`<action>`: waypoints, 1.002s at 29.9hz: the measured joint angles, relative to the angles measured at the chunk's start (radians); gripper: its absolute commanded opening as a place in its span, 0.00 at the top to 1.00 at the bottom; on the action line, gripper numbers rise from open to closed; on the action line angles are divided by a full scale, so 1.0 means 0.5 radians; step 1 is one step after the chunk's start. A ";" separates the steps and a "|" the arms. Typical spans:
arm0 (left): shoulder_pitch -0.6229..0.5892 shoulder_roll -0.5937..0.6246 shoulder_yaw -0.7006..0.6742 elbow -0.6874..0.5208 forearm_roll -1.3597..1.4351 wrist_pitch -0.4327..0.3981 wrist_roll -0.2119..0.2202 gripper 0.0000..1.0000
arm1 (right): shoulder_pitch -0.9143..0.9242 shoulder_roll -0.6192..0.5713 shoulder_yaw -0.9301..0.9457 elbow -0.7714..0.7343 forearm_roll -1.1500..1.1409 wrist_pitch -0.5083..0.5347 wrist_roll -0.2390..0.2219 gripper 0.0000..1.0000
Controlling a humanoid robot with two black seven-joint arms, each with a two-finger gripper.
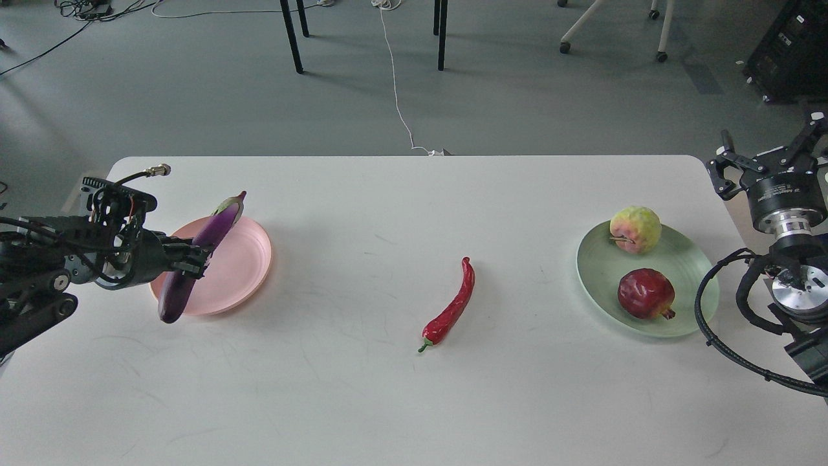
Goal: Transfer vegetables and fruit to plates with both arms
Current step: 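Carry the eggplant onto the pink plate and release it, then move the left gripper to the red chili pepper and grasp it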
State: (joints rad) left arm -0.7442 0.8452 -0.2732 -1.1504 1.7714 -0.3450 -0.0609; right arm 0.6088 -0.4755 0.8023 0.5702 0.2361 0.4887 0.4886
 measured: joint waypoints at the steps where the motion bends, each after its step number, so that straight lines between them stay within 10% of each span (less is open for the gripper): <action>1: 0.003 -0.014 0.000 0.020 -0.001 0.004 0.000 0.37 | 0.000 -0.002 -0.001 0.000 -0.001 0.000 0.000 0.01; 18: -0.413 -0.091 -0.022 -0.026 -0.003 -0.051 -0.098 0.21 | -0.005 0.001 -0.012 -0.002 -0.003 0.000 0.000 0.01; 30: -0.519 -0.850 0.242 -0.332 0.372 -0.108 -0.016 0.26 | -0.013 -0.021 -0.011 -0.001 -0.003 0.000 0.000 0.01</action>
State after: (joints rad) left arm -1.0037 0.4204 -0.1524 -1.3162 1.9572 -0.3988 -0.0690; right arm 0.6023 -0.4861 0.7967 0.5698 0.2345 0.4887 0.4886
